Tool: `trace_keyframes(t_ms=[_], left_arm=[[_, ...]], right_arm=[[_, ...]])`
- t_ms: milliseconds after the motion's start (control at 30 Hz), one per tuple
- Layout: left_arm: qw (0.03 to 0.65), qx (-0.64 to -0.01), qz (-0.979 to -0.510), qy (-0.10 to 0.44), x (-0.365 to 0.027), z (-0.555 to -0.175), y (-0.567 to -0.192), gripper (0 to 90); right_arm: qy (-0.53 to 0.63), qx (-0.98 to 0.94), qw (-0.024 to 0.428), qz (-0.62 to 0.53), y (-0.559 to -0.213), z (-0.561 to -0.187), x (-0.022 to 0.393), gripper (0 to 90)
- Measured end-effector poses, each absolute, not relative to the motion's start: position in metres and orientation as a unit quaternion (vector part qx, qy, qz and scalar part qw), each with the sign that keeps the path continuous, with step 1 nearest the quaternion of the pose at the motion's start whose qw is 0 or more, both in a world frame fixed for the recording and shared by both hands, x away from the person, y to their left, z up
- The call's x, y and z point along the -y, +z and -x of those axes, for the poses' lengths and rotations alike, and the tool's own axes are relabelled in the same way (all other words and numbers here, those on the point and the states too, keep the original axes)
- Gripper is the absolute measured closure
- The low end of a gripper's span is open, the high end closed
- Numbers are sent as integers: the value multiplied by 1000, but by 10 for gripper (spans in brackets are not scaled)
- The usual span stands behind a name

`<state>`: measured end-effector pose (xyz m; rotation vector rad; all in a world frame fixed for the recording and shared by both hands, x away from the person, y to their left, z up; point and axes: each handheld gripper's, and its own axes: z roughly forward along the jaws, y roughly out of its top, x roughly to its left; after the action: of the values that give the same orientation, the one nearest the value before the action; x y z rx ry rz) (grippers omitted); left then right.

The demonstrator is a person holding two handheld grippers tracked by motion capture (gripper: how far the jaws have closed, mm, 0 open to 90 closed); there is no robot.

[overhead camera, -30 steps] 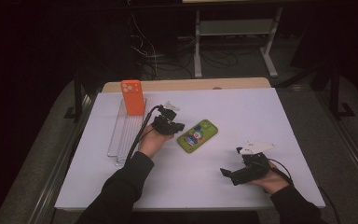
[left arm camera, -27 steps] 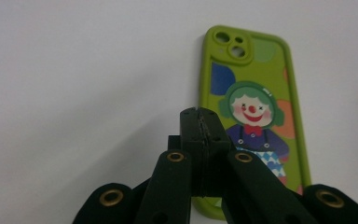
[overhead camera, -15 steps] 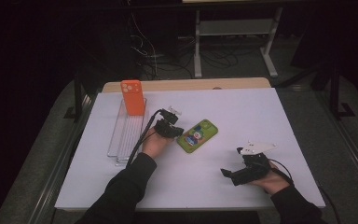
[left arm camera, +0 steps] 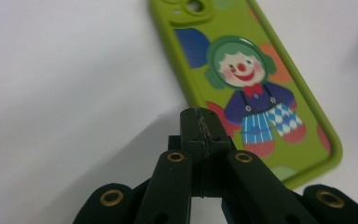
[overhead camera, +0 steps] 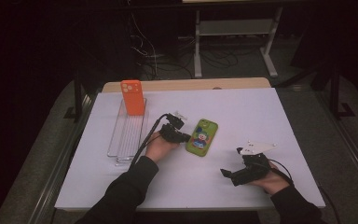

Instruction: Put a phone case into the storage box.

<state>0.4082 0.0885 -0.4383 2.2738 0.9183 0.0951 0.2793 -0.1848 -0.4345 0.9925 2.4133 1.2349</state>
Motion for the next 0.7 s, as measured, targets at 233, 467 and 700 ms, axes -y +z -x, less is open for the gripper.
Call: trace_keyframes(t_ms=[233,467,700], left_arm=[[346,-332,-877,15,-66,-397,-438,897],[362,-321,-875,4,-42,-391,-438,897],[361,-306,-881,-2,-27,-389,-438,896]], right_arm=[[424,-829,126,-341,-434,-279,184,0],[424,-830,126,-340,-435,-279,184,0],[425,-829,122,-343,-434,-278,184,0]])
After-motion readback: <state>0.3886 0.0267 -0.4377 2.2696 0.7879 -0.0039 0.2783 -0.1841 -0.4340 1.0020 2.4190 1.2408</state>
